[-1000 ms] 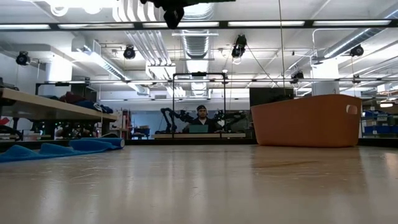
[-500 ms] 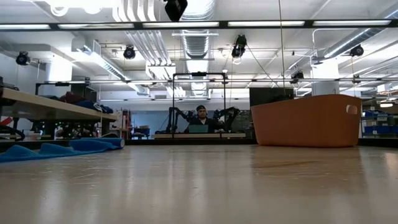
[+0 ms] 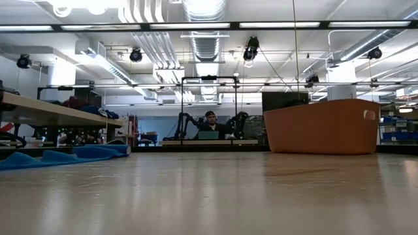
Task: Roll bandage
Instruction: Roll the green bandage
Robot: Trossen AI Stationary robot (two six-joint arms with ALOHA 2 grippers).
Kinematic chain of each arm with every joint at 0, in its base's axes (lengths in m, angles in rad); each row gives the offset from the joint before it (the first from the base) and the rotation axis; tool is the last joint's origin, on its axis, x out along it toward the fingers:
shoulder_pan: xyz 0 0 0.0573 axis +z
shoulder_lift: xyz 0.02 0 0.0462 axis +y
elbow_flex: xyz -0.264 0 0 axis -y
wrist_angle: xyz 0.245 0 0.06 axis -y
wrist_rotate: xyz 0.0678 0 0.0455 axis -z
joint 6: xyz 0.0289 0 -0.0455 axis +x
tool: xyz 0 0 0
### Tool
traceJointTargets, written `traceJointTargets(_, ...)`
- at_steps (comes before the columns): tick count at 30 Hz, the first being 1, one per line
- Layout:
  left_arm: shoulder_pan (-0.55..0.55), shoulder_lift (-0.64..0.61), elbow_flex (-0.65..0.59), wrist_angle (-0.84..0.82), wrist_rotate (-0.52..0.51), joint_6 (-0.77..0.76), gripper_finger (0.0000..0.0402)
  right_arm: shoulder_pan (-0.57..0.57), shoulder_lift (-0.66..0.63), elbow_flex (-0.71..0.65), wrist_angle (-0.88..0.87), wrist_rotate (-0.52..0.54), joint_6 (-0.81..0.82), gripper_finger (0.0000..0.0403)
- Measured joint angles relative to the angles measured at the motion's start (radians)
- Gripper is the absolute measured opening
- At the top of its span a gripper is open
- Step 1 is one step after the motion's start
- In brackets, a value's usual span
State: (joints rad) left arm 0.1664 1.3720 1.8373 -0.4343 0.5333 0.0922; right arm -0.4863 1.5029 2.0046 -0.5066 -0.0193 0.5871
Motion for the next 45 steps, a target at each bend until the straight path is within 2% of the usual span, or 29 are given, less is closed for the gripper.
traceJointTargets(6,0.001,0.001,0.133,-0.020,-0.021,0.048,0.0001,0.045,0.005,-0.030,-0.104,-0.015,0.053,0.0000)
traceJointTargets(13,0.003,0.001,0.194,-0.163,-0.230,0.195,0.0001,0.114,0.005,-0.048,-0.155,-0.017,0.056,0.0000)
traceJointTargets(21,0.020,0.016,0.180,-0.036,-0.232,0.180,0.0001,0.161,0.004,-0.057,-0.192,-0.042,0.045,0.0004)
traceJointTargets(25,0.020,0.045,0.176,-0.037,-0.232,0.180,0.0001,0.168,0.004,-0.062,-0.195,-0.053,0.042,0.0044)
traceJointTargets(32,0.020,0.044,0.176,-0.037,-0.221,0.180,0.0002,0.169,0.004,-0.062,-0.191,-0.056,0.063,0.0156)
traceJointTargets(39,0.021,0.028,0.176,-0.105,-0.209,0.221,0.0002,0.158,0.004,-0.062,-0.183,-0.044,0.459,0.0236)
traceJointTargets(45,0.020,0.004,0.176,-0.188,-0.210,0.283,0.0002,0.159,0.004,-0.062,-0.140,-0.141,0.595,0.0267)
